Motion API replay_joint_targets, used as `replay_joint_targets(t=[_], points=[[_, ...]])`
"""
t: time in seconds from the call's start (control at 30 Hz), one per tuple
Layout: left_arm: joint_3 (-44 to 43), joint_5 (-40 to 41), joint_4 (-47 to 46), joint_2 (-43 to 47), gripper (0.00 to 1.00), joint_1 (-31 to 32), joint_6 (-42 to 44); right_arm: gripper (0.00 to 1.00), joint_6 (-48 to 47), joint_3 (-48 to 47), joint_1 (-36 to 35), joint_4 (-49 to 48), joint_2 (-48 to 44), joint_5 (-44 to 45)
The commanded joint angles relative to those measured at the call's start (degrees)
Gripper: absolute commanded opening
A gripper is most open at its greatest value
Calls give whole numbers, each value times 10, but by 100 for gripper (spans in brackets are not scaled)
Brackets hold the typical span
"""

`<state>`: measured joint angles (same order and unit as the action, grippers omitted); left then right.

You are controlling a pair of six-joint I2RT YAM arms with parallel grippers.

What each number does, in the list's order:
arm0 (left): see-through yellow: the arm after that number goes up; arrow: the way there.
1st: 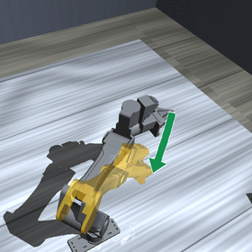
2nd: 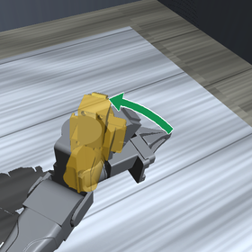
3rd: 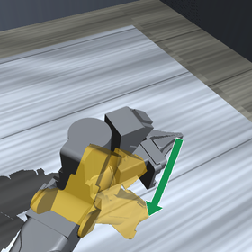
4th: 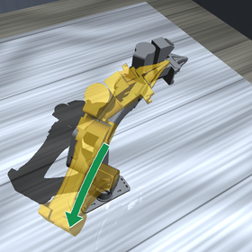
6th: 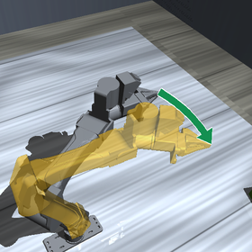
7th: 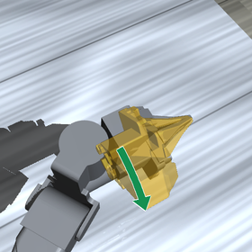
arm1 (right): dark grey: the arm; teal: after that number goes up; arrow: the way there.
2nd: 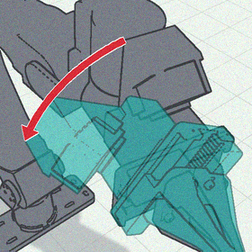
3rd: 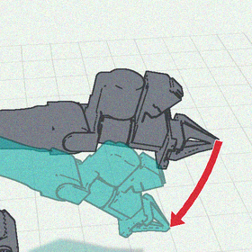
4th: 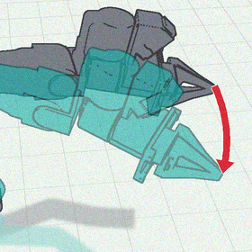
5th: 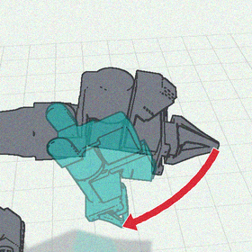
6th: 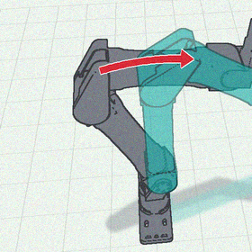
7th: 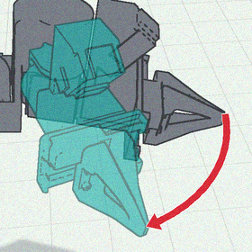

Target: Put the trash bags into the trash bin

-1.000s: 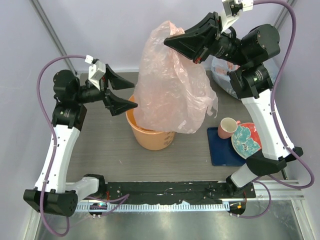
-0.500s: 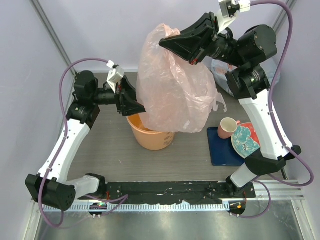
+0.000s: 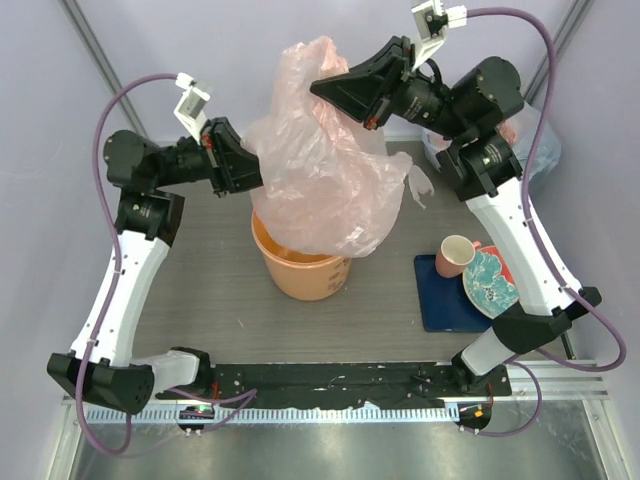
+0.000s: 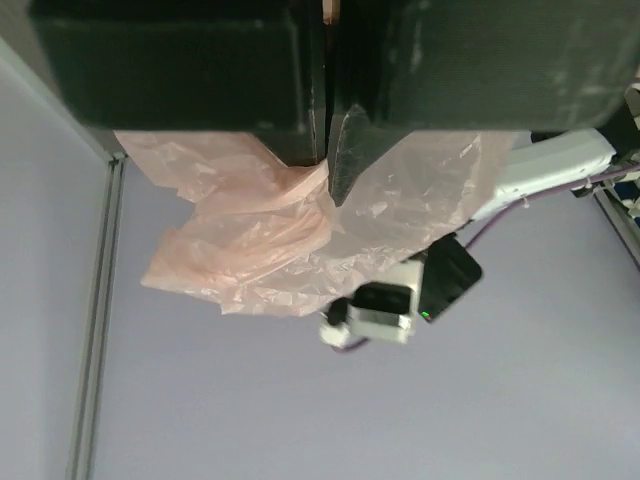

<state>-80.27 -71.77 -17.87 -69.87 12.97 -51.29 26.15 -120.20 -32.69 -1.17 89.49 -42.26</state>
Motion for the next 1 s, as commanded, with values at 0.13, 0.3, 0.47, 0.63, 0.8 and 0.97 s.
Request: replay_joint_targets(t=[0.13, 0.3, 0.47, 0.63, 0.8, 0.97], points=[[-105, -4, 67, -3, 0, -4, -73, 1, 39, 83, 1, 26, -25, 67], [-60, 26, 135, 10, 0, -15, 13, 1, 16, 177, 24, 18, -78, 85], [-53, 57, 210, 5, 0, -17, 146, 1, 28, 210, 66, -24, -85, 82], [-113, 48, 187, -21, 0, -17, 128, 1, 39, 182, 80, -38, -71, 68], [-155, 52, 151, -36, 0, -18, 96, 1, 47, 179, 90, -54, -66, 60], [-124, 90, 269, -34, 0, -18, 216, 1, 30, 190, 107, -53, -64, 55]])
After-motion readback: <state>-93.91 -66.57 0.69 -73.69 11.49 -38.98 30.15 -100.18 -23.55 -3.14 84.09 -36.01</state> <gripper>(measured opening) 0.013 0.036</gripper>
